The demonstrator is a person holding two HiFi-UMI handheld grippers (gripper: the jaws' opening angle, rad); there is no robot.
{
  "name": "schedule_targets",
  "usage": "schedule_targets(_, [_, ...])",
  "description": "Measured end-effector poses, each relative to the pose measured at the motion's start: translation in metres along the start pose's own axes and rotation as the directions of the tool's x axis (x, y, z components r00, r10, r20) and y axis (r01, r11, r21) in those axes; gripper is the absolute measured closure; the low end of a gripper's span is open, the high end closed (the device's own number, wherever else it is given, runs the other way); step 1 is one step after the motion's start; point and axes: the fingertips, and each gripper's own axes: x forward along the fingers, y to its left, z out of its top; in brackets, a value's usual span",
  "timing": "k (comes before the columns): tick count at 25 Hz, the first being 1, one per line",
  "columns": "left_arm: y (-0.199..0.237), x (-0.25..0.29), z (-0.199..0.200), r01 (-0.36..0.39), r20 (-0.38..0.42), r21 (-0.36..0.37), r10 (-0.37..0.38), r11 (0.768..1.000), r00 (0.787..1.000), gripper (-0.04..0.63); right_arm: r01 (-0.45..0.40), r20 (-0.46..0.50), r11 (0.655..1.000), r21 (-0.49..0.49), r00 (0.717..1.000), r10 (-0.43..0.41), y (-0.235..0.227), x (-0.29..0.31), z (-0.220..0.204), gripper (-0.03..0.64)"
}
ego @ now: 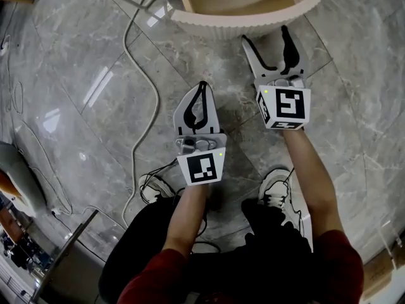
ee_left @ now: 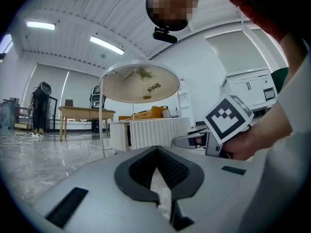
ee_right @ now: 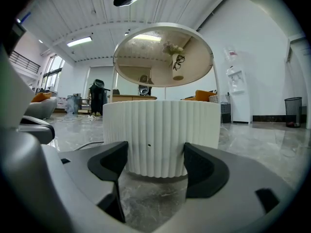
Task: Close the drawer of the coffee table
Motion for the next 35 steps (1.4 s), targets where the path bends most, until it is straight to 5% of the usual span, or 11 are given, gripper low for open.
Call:
schedule_targets(14, [-0.009,0.014,-0.015,0.065,-0.086,-0.007,-0.065,0.998,0.994,0.583,0.001,-0.004,1.000,0.003,1.000,-0.001,-0.010,0.069,0.012,0.275])
schedule_targets(21, [-0.011,0.016,-0.015,0.061,-0.090,-0.031,-0.063,0.998,0.994,0.583,-0.003,-0.005,1.000,-0.008,1.000,0.003,-0.012,0.092,0.015,0.275])
schedule_targets(26, [-0.009,0.011,-0.038,0.035,-0.232,-0.075,-0.052,0.997,0.971,0.583,-0.004,-0.008,1.000,-0.016,1.000,0.004,-0.014,0.106,0.017,0.275])
schedule_targets(35, [-0.004,0.010,-0.039,0.020,-0.243,-0.083,-0.039,0.996,0.969,0.583,0.005,-0.016,1.000,-0.030,1.000,-0.005,-0.016,0.123,0.020,0.275])
